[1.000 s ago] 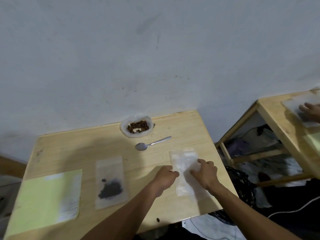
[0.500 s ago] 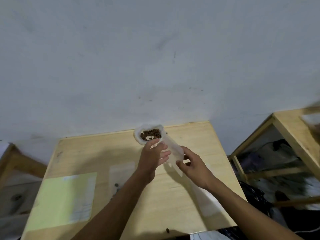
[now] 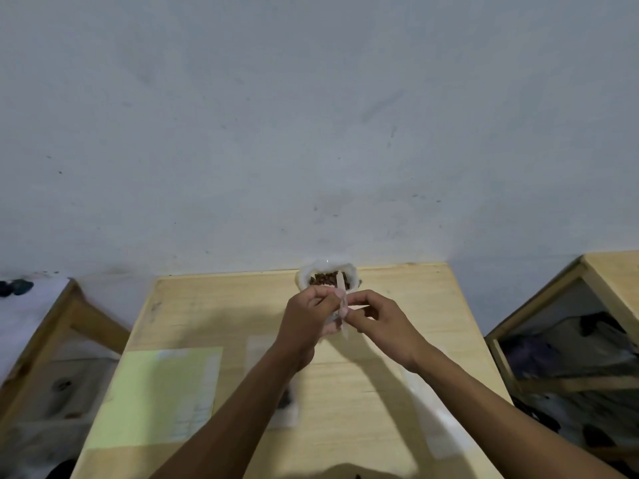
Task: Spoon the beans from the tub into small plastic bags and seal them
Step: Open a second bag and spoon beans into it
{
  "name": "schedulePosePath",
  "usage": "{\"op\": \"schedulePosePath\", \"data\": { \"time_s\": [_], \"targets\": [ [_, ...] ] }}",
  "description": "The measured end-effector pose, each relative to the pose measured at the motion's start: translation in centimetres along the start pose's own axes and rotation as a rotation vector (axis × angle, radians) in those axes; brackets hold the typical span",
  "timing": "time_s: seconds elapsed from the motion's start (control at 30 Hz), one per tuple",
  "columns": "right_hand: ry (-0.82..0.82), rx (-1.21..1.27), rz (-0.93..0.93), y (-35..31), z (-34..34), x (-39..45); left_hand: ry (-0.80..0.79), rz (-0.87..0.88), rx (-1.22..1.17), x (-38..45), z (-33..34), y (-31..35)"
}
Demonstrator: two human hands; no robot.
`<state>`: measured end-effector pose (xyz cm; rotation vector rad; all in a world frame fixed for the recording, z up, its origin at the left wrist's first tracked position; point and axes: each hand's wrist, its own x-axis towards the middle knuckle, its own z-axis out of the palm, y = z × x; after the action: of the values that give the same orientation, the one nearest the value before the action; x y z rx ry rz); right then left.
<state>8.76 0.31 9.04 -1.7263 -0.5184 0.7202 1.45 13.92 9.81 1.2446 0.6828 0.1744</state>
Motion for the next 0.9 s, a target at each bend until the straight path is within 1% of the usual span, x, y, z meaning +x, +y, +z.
{"op": "schedulePosePath", "data": {
  "time_s": [0.13, 0.23, 0.4, 0.53, 0.6, 0.7, 0.8, 0.9],
  "targets": [
    [-0.018, 0.012, 0.022, 0.0, 0.2, 0.1, 0.061, 0.020, 0.021, 0.1, -0.1, -0.3],
    [0.007, 0.027, 0.030, 0.0, 0.4, 0.1, 0.112, 0.019, 0.032, 0.2, 0.0, -0.7],
    [0.108, -0.108, 0.017, 0.0, 1.3, 0.2, 0.164, 0.024, 0.017, 0.2, 0.6, -1.4],
    [0.164, -0.249, 0.044, 0.9, 1.2, 0.6, 0.174, 0.076, 0.197, 0.6, 0.6, -2.1],
    [0.198, -0.289, 0.057, 1.2, 0.8, 0.6, 0.184, 0.137, 0.367, 0.6, 0.3, -2.3],
    [0.255, -0.255, 0.085, 1.2, -0.3, 0.7, 0.159, 0.232, 0.632, 0.1, -0.4, -2.3],
    [0.207, -0.244, 0.095, 1.2, -0.9, 0.9, 0.095, 0.296, 0.750, -0.3, -0.8, -2.7],
    [0.121, -0.216, 0.077, 1.4, -1.0, 0.7, 0.078, 0.367, 0.792, 0.0, -1.0, -3.3]
  ]
}}
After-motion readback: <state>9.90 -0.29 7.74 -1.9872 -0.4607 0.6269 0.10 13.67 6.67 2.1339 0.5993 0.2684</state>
